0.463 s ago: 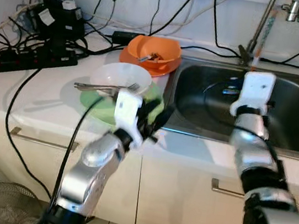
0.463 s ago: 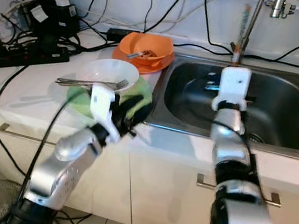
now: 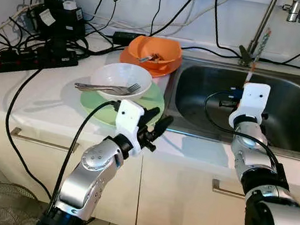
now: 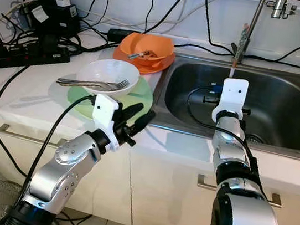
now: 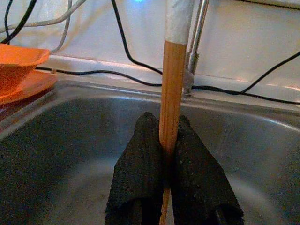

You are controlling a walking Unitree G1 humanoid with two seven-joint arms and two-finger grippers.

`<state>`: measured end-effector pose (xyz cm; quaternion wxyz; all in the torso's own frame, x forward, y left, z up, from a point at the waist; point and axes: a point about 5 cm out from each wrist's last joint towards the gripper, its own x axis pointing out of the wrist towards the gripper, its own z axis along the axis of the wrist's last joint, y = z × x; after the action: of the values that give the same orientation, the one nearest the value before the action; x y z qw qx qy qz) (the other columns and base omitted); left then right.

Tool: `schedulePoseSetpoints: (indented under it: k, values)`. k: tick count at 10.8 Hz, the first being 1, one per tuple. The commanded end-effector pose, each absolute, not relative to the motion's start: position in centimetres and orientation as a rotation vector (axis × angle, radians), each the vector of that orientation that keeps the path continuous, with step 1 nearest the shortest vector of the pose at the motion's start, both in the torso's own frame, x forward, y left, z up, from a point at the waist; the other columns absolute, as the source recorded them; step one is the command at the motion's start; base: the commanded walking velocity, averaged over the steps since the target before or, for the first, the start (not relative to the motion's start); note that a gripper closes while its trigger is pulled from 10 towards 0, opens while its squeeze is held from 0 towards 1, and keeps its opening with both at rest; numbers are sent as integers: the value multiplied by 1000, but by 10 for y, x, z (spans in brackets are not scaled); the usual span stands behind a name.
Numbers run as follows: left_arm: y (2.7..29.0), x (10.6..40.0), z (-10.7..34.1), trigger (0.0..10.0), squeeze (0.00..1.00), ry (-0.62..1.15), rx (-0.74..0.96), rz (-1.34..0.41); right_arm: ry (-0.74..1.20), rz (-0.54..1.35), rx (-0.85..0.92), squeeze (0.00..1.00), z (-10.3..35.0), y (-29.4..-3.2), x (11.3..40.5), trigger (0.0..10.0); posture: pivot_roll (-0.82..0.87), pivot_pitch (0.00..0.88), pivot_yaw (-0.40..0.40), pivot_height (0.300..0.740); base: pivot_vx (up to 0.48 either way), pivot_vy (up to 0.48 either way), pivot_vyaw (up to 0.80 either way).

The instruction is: Kitchen organization

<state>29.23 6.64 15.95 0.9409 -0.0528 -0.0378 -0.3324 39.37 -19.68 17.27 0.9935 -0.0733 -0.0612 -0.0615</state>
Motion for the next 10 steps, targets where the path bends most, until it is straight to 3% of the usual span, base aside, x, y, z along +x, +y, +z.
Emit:
schedulePoseSetpoints:
  k: [1,10]
  values:
    - [67,290,152,10000,0,-40,-75,-702,-113,-123,-138,0,177,-199,396,10000,80,14,72,740,0,0,0]
    - [68,281,140,10000,0,56,22,-803,-6,-101,-148,0,149,-195,390,10000,104,0,74,740,0,0,0]
